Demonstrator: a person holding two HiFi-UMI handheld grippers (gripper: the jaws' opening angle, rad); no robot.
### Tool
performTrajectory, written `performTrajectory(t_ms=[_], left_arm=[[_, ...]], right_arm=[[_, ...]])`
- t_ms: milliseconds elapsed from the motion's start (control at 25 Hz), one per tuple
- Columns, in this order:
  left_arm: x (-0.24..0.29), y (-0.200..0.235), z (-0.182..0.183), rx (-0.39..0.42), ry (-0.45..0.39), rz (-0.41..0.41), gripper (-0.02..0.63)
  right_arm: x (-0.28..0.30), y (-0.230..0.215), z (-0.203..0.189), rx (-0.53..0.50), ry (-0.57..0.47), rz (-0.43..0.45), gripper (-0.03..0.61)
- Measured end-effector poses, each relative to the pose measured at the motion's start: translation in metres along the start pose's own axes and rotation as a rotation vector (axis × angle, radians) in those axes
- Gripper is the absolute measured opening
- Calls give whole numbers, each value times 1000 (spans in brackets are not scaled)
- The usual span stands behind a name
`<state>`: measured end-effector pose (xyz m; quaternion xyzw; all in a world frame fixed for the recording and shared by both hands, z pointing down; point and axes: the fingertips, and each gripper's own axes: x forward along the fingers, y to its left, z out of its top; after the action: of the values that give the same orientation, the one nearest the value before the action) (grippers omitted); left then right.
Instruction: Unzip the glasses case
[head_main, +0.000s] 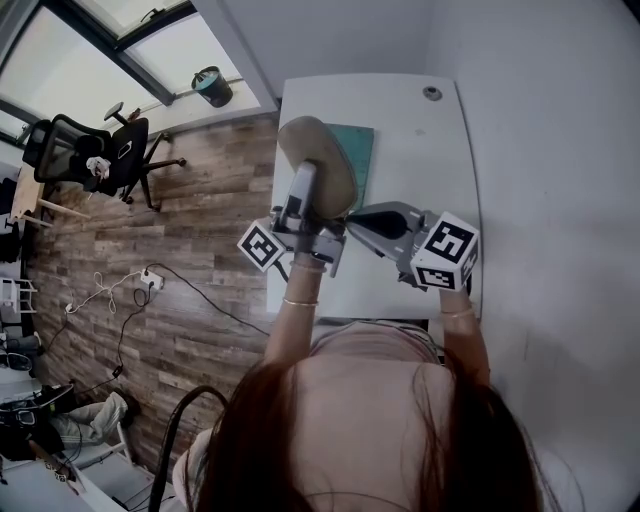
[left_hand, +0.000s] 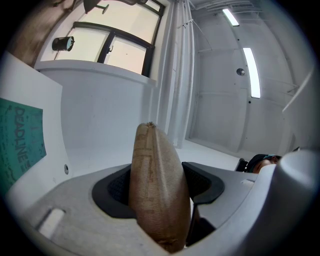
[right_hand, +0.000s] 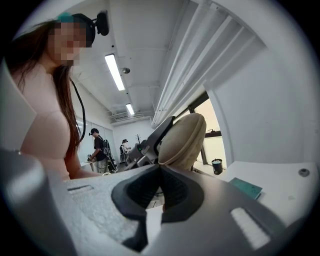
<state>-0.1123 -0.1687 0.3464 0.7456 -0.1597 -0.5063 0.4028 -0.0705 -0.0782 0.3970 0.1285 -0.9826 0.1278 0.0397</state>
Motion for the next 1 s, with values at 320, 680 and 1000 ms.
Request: performTrajectory(t_ms=[320, 680, 1000], left_arm=[[2, 0, 0, 22, 23, 8, 293], [1, 4, -9, 37, 56, 26, 292], [9, 10, -14, 74, 94, 53, 291]], right_arm=[[7, 3, -2, -9, 44, 28, 3], [12, 7, -10, -14, 92, 54, 3], [10, -2, -9, 15, 85, 50, 8]])
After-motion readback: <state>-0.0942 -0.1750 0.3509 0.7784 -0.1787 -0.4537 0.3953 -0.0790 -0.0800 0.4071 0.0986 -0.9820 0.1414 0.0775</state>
